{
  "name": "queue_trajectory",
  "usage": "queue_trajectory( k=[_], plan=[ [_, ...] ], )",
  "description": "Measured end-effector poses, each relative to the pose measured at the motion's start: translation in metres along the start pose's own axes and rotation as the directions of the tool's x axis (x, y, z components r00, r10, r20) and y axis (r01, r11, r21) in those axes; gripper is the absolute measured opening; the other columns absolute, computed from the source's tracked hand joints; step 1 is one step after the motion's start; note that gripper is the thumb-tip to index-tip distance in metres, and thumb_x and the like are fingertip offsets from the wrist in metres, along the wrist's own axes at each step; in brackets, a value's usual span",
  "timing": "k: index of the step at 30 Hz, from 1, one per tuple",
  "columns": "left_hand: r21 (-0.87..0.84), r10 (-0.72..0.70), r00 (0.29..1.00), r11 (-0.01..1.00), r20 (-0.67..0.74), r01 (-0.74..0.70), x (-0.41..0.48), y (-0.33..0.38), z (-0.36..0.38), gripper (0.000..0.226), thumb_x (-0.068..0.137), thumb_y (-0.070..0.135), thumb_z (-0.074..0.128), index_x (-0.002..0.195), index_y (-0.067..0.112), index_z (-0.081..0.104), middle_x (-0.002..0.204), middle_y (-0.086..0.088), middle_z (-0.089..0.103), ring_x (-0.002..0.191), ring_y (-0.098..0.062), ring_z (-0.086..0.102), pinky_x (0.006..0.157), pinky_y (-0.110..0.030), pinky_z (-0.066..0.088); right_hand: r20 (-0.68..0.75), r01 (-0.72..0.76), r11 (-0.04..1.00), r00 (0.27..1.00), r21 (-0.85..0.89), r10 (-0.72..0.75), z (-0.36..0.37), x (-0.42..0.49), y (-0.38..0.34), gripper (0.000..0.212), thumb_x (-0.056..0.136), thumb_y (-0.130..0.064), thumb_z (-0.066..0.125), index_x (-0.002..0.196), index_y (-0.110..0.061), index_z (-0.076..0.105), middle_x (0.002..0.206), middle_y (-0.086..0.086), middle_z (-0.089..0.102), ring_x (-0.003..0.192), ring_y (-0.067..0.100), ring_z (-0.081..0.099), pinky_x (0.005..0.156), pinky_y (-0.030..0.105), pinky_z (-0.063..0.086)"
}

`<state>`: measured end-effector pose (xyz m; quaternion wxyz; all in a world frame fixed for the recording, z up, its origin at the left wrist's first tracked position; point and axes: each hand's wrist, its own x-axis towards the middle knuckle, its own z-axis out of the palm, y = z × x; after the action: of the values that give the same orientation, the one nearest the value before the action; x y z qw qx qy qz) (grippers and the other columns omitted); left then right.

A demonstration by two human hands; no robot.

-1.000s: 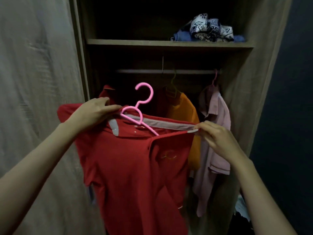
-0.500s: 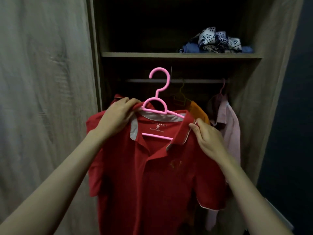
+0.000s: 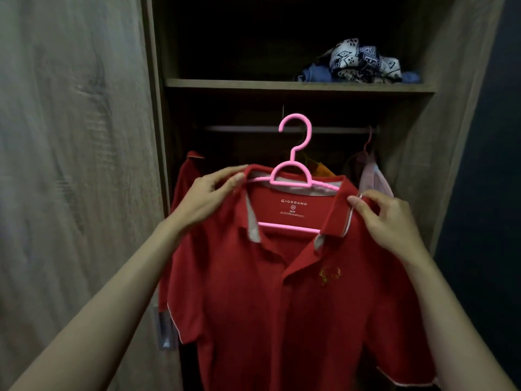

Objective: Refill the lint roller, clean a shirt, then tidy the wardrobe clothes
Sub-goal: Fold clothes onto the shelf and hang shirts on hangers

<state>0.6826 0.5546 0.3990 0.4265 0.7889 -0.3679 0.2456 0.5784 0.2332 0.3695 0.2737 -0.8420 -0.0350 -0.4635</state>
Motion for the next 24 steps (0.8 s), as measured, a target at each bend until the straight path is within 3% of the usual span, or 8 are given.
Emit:
queue_trajectory(
  k=[4, 6, 8, 11, 15, 19, 21, 24],
  plan=[
    [0.110, -0.022, 1.000, 0.994, -0.012, 0.023, 0.001, -0.019, 0.001, 0.032, 0.091, 0.054, 0.053, 0.096, 0.026, 0.068, 0.090, 0.008, 0.070, 0.086, -0.001, 0.063, 0.087, -0.041, 0.050, 0.058, -0.023, 1.000, 0.998, 0.006, 0.023, -0.018, -0.001, -0.004, 0.023, 0.088, -0.041, 0.060, 0.080, -0.020, 0.068, 0.069, -0.001, 0.066, 0.065, 0.016, 0.059, 0.065, 0.033, 0.047],
    [0.045, 0.007, 1.000, 0.999, -0.027, -0.006, 0.003, -0.020, 0.005, 0.033, 0.089, 0.054, 0.054, 0.096, 0.025, 0.068, 0.090, 0.007, 0.070, 0.087, -0.002, 0.062, 0.086, -0.043, 0.049, 0.241, -0.044, 0.997, 0.970, 0.069, 0.026, -0.031, 0.003, -0.014, 0.025, 0.089, -0.039, 0.059, 0.075, -0.019, 0.067, 0.064, -0.002, 0.062, 0.060, 0.009, 0.053, 0.061, 0.029, 0.042],
    [0.019, 0.017, 0.999, 1.000, -0.041, -0.016, 0.007, -0.020, 0.008, 0.022, 0.090, 0.045, 0.059, 0.098, 0.027, 0.070, 0.093, 0.005, 0.070, 0.089, -0.006, 0.063, 0.087, -0.040, 0.049, 0.314, -0.051, 0.996, 0.949, 0.070, 0.027, -0.042, 0.010, -0.018, 0.027, 0.089, -0.038, 0.059, 0.075, -0.018, 0.068, 0.068, 0.007, 0.065, 0.063, 0.012, 0.054, 0.062, 0.036, 0.043],
    [0.150, 0.066, 0.991, 0.987, -0.114, -0.048, 0.011, -0.021, 0.005, 0.017, 0.093, 0.035, 0.060, 0.108, 0.033, 0.068, 0.095, 0.002, 0.062, 0.087, -0.008, 0.059, 0.086, -0.025, 0.046, 0.185, -0.046, 0.998, 0.981, -0.032, 0.051, -0.048, 0.019, -0.019, 0.027, 0.088, -0.037, 0.061, 0.072, -0.015, 0.068, 0.069, 0.013, 0.065, 0.064, 0.022, 0.057, 0.066, 0.041, 0.042],
    [0.488, 0.285, 0.899, 0.868, -0.333, -0.095, 0.005, -0.028, -0.018, 0.035, 0.094, 0.036, 0.053, 0.127, 0.025, 0.059, 0.119, -0.002, 0.058, 0.111, -0.019, 0.057, 0.092, -0.038, 0.043, 0.032, -0.170, 0.978, 0.984, -0.119, 0.175, -0.023, 0.016, -0.023, 0.025, 0.087, -0.037, 0.064, 0.078, -0.015, 0.072, 0.072, 0.012, 0.068, 0.071, 0.029, 0.061, 0.066, 0.040, 0.048],
    [0.601, 0.312, 0.795, 0.795, -0.520, 0.081, -0.002, -0.045, -0.040, 0.053, 0.094, 0.028, 0.056, 0.144, 0.017, 0.042, 0.147, -0.012, 0.040, 0.134, -0.026, 0.040, 0.102, -0.042, 0.035, 0.109, -0.391, 0.911, 0.919, 0.134, 0.379, 0.035, 0.018, -0.027, 0.025, 0.086, -0.033, 0.067, 0.068, -0.016, 0.068, 0.069, 0.005, 0.065, 0.072, 0.019, 0.058, 0.060, 0.031, 0.040],
    [0.601, 0.265, 0.794, 0.785, -0.548, 0.153, -0.001, -0.060, -0.052, 0.061, 0.095, 0.030, 0.054, 0.149, 0.013, 0.031, 0.156, -0.015, 0.026, 0.143, -0.028, 0.027, 0.108, -0.046, 0.030, 0.186, -0.464, 0.829, 0.886, 0.313, 0.425, 0.068, 0.025, -0.035, 0.023, 0.088, -0.024, 0.066, 0.066, -0.017, 0.065, 0.071, 0.005, 0.063, 0.071, 0.016, 0.055, 0.058, 0.028, 0.039],
    [0.577, 0.176, 0.811, 0.784, -0.558, 0.227, 0.002, -0.087, -0.065, 0.067, 0.098, 0.035, 0.046, 0.153, 0.012, 0.017, 0.161, -0.013, 0.013, 0.148, -0.028, 0.012, 0.115, -0.051, 0.020, 0.262, -0.539, 0.710, 0.842, 0.454, 0.471, 0.111, 0.043, -0.053, 0.012, 0.092, -0.016, 0.059, 0.084, -0.012, 0.067, 0.073, 0.004, 0.064, 0.064, 0.014, 0.056, 0.056, 0.023, 0.045]
  ],
)
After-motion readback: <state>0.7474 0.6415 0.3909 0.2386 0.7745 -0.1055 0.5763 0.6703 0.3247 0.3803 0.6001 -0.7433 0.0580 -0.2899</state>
